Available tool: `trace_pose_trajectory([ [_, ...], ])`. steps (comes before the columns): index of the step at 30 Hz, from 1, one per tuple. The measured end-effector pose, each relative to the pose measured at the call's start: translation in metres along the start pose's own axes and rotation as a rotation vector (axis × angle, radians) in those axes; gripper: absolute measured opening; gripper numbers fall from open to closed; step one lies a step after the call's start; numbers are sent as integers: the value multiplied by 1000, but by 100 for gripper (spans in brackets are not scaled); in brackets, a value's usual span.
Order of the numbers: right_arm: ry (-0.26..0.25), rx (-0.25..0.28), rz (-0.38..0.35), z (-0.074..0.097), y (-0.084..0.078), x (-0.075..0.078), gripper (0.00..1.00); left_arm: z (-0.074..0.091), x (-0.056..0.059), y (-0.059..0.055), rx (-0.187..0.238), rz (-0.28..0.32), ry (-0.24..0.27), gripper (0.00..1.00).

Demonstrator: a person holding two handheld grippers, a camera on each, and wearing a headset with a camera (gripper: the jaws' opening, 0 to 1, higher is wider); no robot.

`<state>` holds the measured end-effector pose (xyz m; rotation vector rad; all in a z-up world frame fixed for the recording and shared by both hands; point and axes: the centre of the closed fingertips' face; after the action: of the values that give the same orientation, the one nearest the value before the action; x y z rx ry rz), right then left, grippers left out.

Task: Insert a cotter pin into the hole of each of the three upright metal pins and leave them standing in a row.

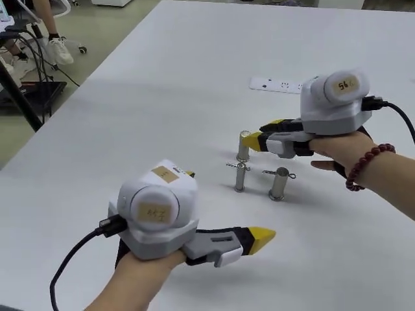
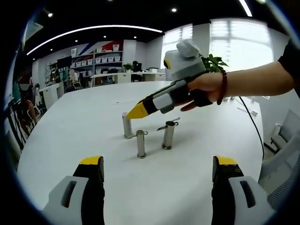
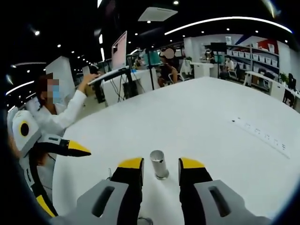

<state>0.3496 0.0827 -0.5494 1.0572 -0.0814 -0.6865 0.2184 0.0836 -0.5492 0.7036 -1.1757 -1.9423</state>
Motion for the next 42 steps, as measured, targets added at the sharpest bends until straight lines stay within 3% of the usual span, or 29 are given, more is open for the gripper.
trace_pose_trajectory([
  [3,4,-8,7,-4,-1,-2,23,0,-2,2,15,7,7,95],
  [12,19,-32,41,-15,-2,-10,15,1,-7,-2,5,14,12,95],
  [22,0,-45,61,-22,-4,-8,10,1,-8,-2,4,22,12,95],
  [31,-12,-59,121,-22,-4,-8,8,0,-7,-2,2,20,7,95],
  [42,-32,-74,112,-16,-6,0,8,1,-7,-3,0,19,5,95],
])
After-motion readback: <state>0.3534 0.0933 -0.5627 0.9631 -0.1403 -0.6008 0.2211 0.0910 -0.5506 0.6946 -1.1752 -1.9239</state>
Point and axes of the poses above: the centre of the closed fingertips' face, and the gripper's own axes: z roughly backward along the fingers, x roughly to its right, y roughly out of its top, and after that the axes turned 10 degrees about -z, right-handed
